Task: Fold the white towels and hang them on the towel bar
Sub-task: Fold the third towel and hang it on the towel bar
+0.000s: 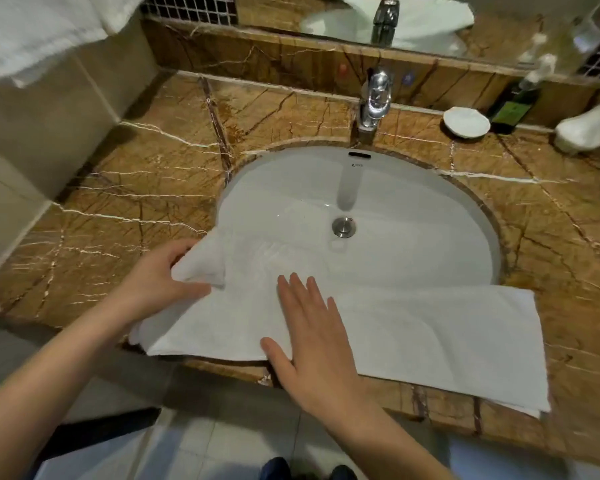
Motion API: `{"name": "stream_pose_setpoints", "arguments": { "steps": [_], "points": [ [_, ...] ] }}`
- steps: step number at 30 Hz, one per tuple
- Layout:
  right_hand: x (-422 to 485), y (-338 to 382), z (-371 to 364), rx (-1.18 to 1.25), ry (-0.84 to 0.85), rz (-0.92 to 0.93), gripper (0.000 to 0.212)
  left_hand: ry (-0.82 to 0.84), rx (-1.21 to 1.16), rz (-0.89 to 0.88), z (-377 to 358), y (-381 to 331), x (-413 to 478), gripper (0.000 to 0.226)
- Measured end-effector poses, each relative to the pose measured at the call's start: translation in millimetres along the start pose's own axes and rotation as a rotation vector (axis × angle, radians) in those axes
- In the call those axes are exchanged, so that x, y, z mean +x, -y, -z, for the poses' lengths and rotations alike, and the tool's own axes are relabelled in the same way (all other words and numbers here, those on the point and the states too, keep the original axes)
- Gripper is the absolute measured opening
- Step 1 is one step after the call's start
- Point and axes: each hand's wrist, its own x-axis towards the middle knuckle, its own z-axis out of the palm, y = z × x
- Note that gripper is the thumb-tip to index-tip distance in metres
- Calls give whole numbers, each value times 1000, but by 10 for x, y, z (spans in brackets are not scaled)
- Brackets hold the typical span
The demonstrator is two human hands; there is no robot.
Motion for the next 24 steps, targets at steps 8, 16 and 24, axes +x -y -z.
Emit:
{"name": "stream_pose_setpoints", "arguments": {
  "steps": [8, 16, 24],
  "points": [
    [209, 502, -234, -301, 167, 45, 68, -54, 182, -45, 142, 468, 187, 53],
    [433, 964, -208, -144, 114, 241, 47, -64, 339, -46, 571, 635, 228, 55],
    [540, 918, -327, -81, -54, -60, 50, -155, 775, -8, 674, 618, 173, 67]
  ]
}}
